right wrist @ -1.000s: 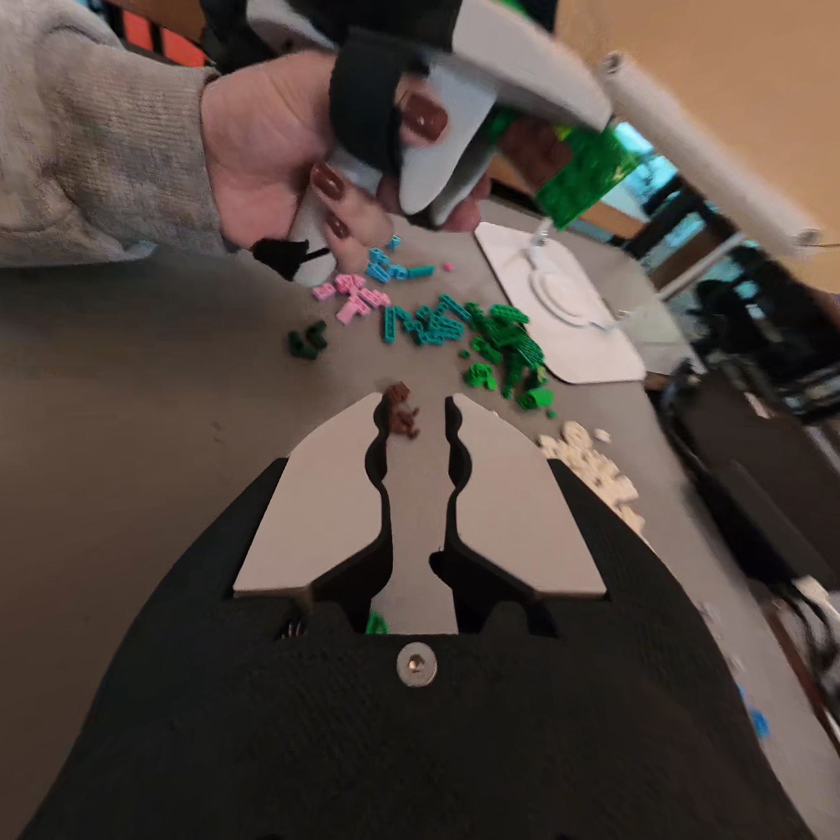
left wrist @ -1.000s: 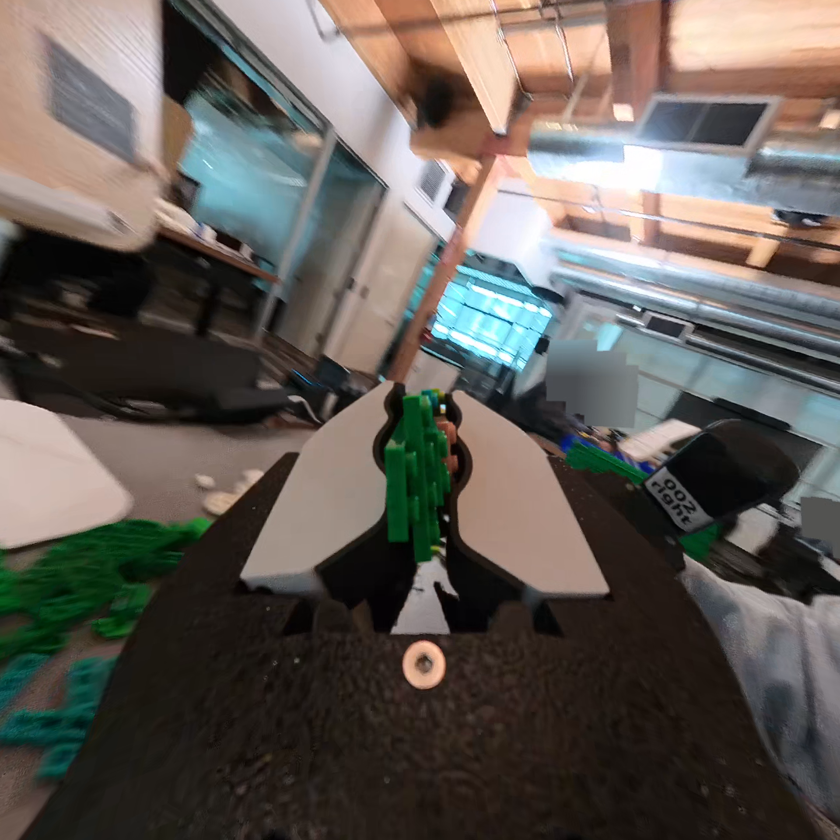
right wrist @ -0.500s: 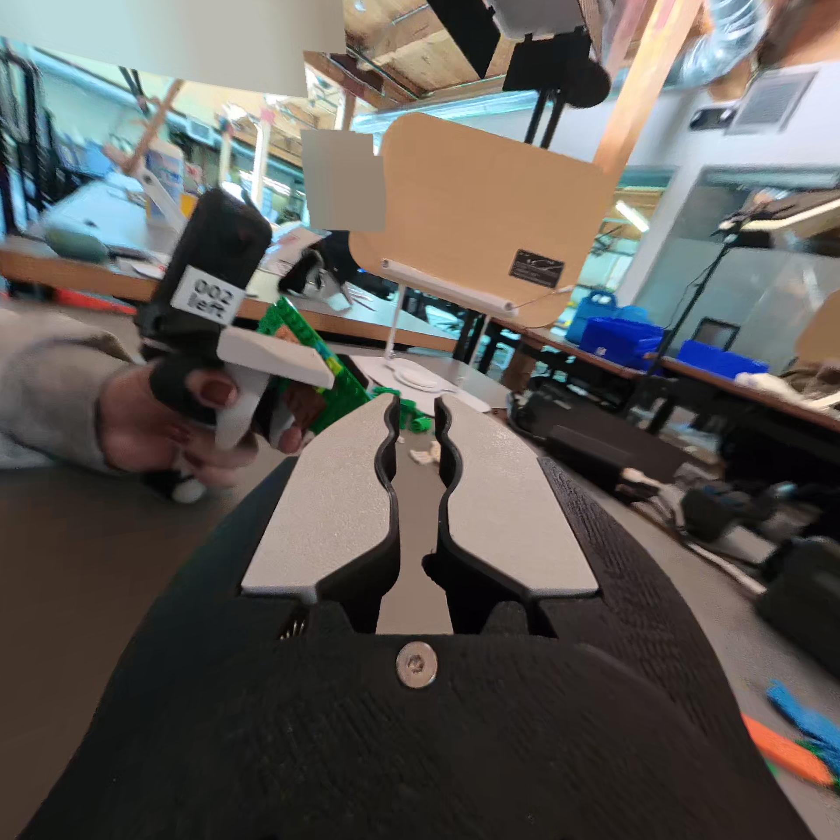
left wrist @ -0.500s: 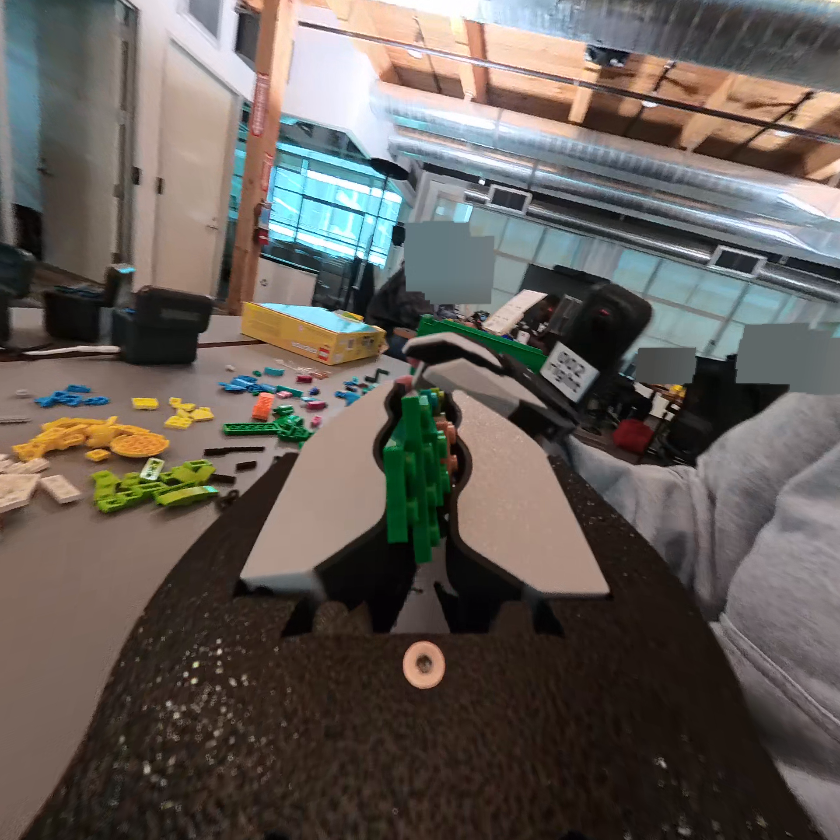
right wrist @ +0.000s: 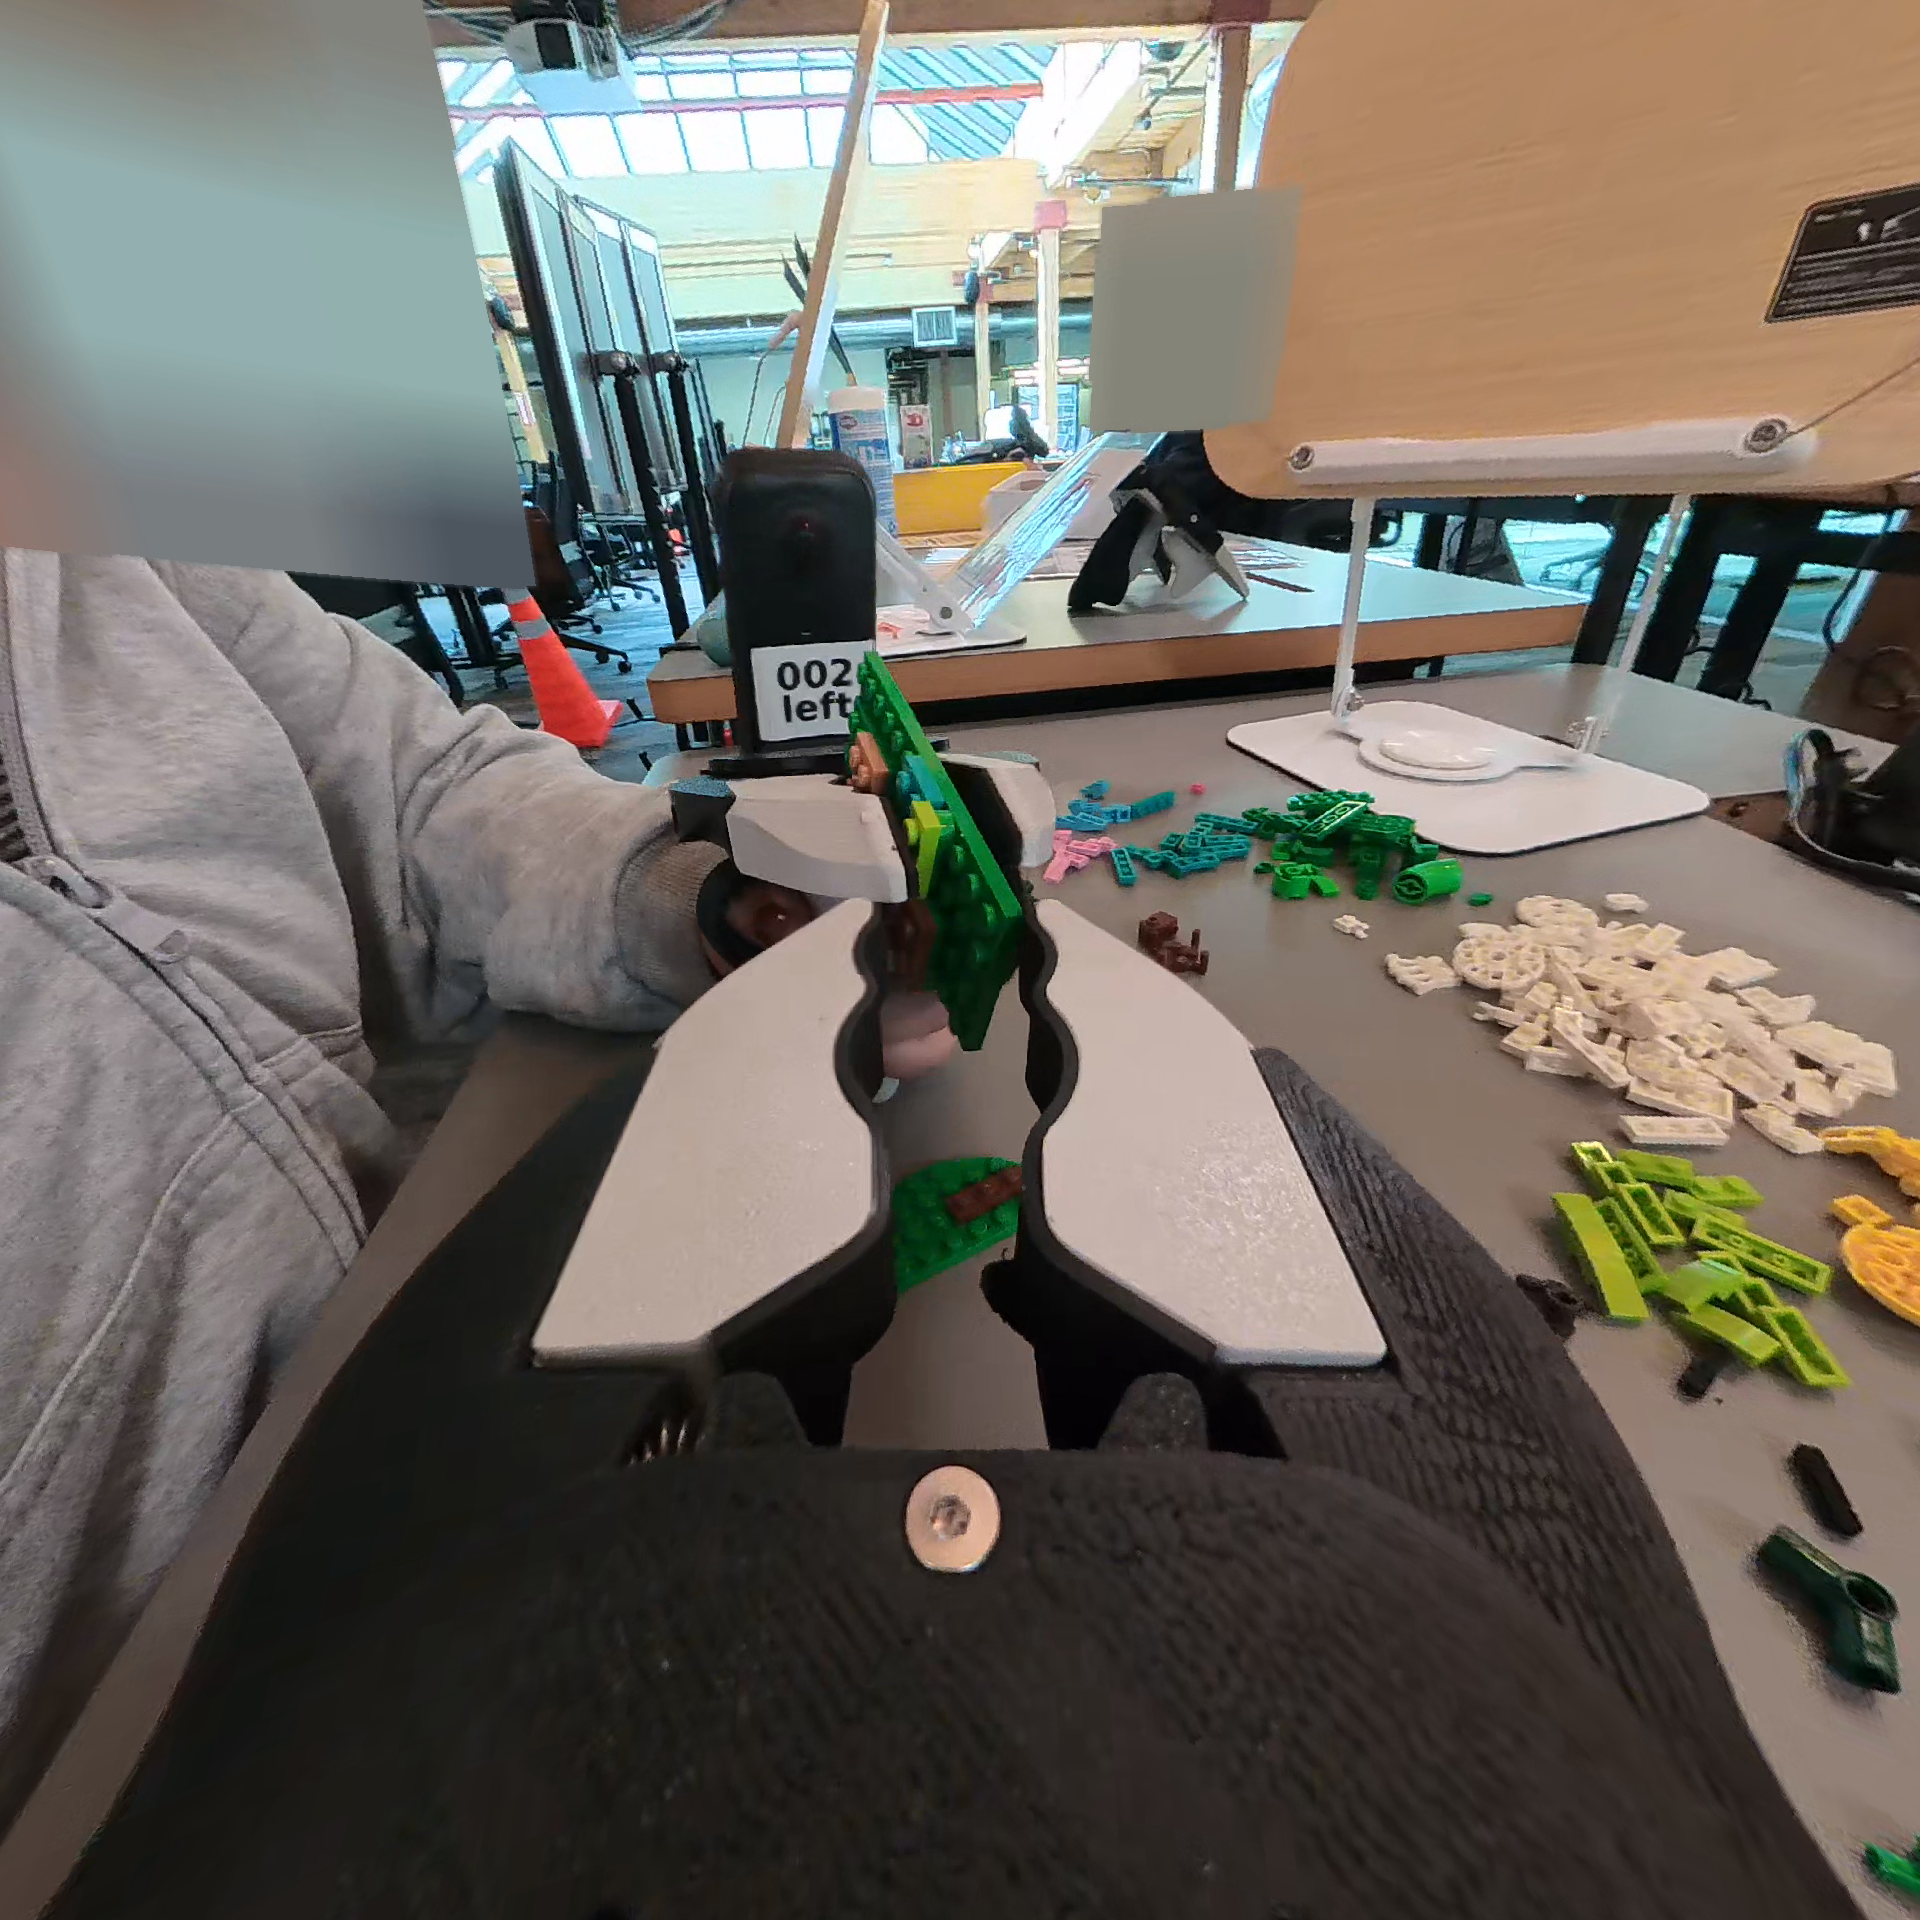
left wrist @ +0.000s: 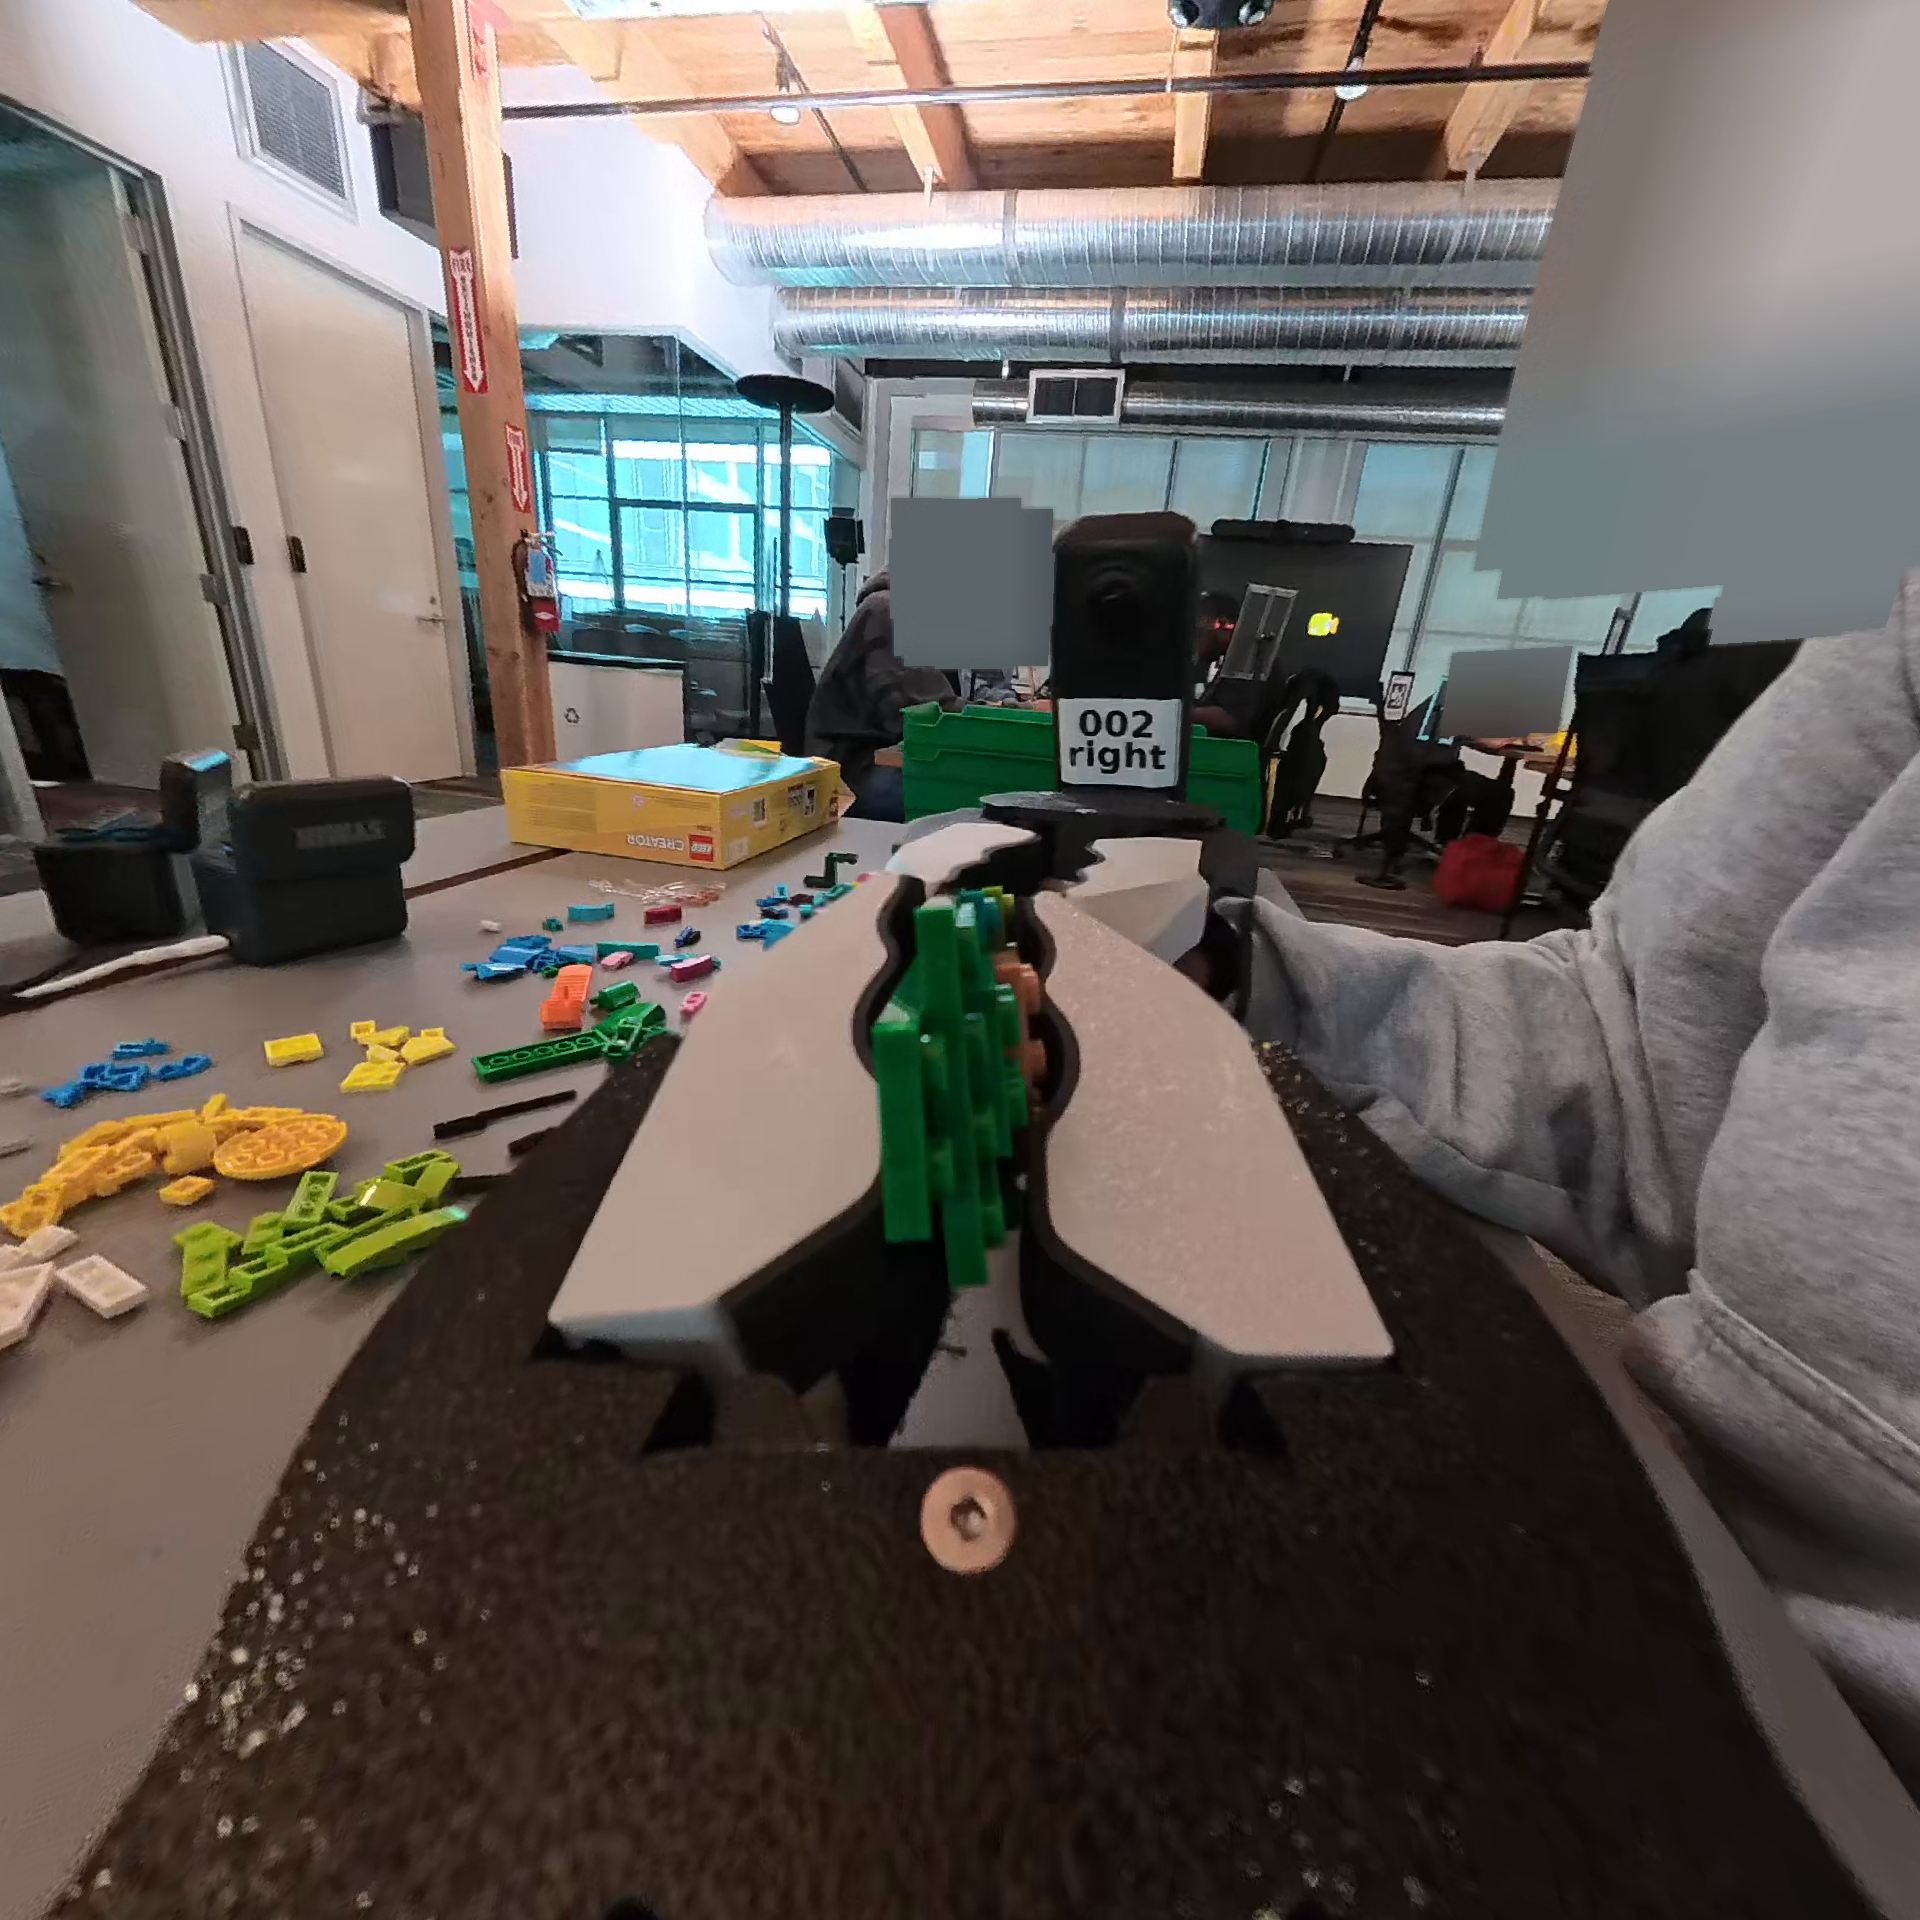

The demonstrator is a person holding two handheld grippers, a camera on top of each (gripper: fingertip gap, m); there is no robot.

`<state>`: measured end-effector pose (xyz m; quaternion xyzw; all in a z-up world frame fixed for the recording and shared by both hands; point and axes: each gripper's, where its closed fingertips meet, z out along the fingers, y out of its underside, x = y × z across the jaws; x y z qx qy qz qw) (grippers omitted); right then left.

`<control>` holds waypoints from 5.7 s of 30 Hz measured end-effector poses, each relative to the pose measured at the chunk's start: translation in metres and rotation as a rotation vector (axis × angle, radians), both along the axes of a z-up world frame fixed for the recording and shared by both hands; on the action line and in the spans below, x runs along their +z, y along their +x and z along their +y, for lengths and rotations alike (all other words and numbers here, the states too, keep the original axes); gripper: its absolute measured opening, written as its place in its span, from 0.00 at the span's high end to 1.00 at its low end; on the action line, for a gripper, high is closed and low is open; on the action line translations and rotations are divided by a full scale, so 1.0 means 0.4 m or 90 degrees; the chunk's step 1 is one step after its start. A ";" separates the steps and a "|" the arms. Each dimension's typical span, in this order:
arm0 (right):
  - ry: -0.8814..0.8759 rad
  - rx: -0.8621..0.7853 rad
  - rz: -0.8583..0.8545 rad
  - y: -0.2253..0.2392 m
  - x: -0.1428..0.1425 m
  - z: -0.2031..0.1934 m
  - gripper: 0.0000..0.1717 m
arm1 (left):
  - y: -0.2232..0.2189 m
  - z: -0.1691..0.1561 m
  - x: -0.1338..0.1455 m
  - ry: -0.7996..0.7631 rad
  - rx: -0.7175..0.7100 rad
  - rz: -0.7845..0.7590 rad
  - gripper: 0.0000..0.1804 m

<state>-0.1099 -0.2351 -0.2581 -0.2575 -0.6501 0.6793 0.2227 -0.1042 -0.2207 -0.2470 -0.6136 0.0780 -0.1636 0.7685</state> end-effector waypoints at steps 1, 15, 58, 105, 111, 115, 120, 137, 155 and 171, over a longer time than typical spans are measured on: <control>0.001 -0.004 0.000 -0.002 -0.002 0.002 0.88 | 0.000 0.000 -0.001 -0.005 -0.011 -0.011 0.90; -0.044 -0.008 -0.027 -0.009 0.014 0.025 0.98 | -0.015 0.003 -0.029 -0.097 -0.124 -0.116 0.80; 0.481 -0.293 0.228 -0.083 -0.084 0.051 0.81 | -0.098 0.023 -0.102 -0.254 -0.039 -0.160 0.91; 0.576 -0.320 -0.027 -0.123 -0.214 0.191 0.88 | -0.291 -0.016 -0.093 -0.224 0.317 -0.083 0.91; 0.356 -0.099 -0.262 -0.073 -0.262 0.140 0.86 | -0.302 -0.026 -0.066 -0.182 0.322 -0.084 0.91; 0.386 -0.086 -0.272 -0.089 -0.273 0.127 0.84 | -0.298 -0.024 -0.066 -0.179 0.310 -0.090 0.91; 0.437 -0.052 -0.301 -0.099 -0.284 0.116 0.91 | -0.297 -0.024 -0.062 -0.175 0.307 -0.089 0.91; 0.530 -0.268 -0.164 -0.364 -0.232 0.231 0.82 | -0.333 -0.038 -0.062 -0.156 0.311 -0.164 0.91; 0.666 -0.307 0.283 -0.250 -0.059 0.035 0.77 | -0.242 -0.001 -0.076 -0.193 0.138 -0.220 0.91; 0.721 -0.201 0.140 -0.217 -0.116 0.049 0.80 | -0.202 0.010 -0.110 -0.256 0.133 -0.085 0.91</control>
